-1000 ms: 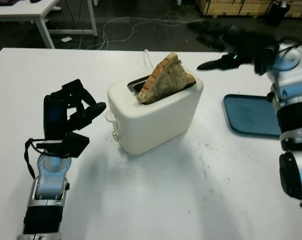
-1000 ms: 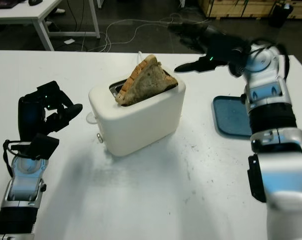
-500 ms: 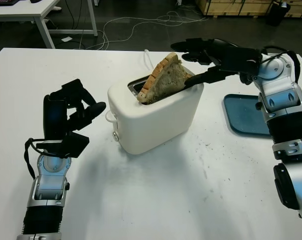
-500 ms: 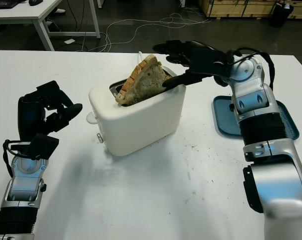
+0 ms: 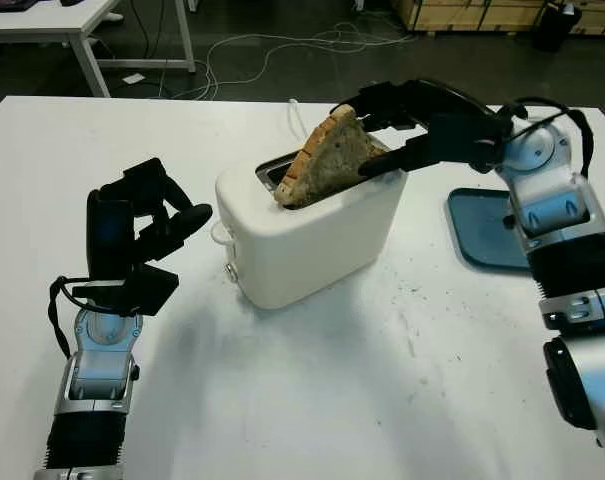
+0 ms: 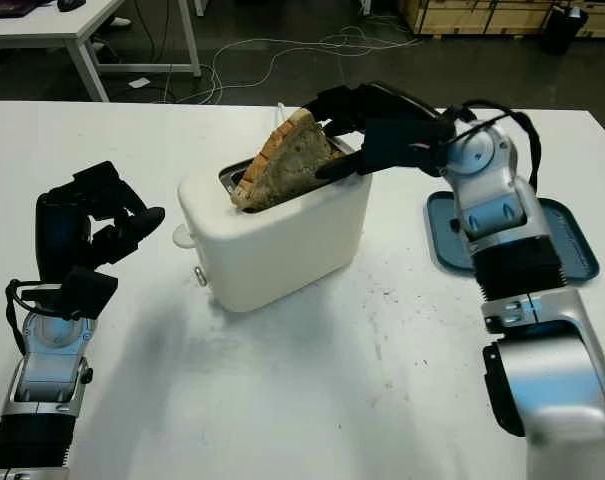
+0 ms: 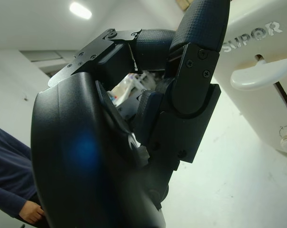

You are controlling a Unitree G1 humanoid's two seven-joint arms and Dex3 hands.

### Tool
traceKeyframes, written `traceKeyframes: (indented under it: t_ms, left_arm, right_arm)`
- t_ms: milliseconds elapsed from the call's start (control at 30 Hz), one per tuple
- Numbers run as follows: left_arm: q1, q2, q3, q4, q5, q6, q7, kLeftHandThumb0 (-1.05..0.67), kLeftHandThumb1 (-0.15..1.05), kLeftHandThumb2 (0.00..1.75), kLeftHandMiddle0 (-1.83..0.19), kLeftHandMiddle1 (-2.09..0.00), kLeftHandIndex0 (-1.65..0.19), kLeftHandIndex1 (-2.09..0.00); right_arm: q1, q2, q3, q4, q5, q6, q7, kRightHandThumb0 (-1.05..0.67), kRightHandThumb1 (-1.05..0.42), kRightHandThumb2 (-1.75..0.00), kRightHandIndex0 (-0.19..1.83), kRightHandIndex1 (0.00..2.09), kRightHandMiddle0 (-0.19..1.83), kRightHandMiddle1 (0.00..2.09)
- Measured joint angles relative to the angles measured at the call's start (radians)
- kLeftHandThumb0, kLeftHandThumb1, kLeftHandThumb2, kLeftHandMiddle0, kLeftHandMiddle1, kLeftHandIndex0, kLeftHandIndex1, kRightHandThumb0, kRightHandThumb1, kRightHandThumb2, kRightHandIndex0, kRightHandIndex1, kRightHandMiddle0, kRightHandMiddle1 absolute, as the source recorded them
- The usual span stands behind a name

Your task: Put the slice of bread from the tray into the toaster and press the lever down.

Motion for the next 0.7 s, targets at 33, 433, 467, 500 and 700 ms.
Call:
traceKeyframes:
  t_ms: [33, 433, 467, 500, 700]
  left_arm:
    - [0.000, 0.000, 0.000, 0.000, 0.000, 0.000, 0.000, -0.86, 0.92, 0.15, -1.26, -1.73, -1.01, -1.65]
    - [0.000, 0.000, 0.001, 0.000, 0.000, 0.000, 0.002, -0.86, 0.92, 0.15, -1.25, -1.74, -1.01, -1.66]
    - [0.000, 0.000, 0.001, 0.000, 0.000, 0.000, 0.004, -0.86, 0.92, 0.15, -1.25, -1.74, -1.00, -1.66]
    - [0.000, 0.000, 0.001, 0.000, 0.000, 0.000, 0.004, -0.86, 0.92, 0.15, -1.25, -1.74, -1.00, -1.66]
    - [0.000, 0.000, 0.001, 0.001, 0.000, 0.000, 0.004, -0.87, 0.92, 0.15, -1.25, -1.75, -1.01, -1.65]
  right_arm:
    - [0.004, 0.003, 0.001, 0.000, -0.003, -0.020, -0.015, -0.47, -0.92, -0.05, 1.05, 1.32, 1.07, 0.86]
    - [0.005, 0.003, 0.025, 0.031, -0.059, -0.189, -0.073, -0.40, -0.92, -0.31, 1.13, 1.75, 0.81, 1.61]
    - [0.005, 0.003, 0.027, 0.038, -0.067, -0.205, -0.081, -0.40, -0.92, -0.32, 1.13, 1.75, 0.81, 1.61]
    - [0.004, 0.002, 0.029, 0.044, -0.078, -0.220, -0.089, -0.40, -0.92, -0.32, 1.13, 1.75, 0.80, 1.60]
    - [-0.008, 0.002, 0.039, 0.090, -0.121, -0.280, -0.140, -0.43, -0.92, -0.33, 1.10, 1.75, 0.79, 1.73]
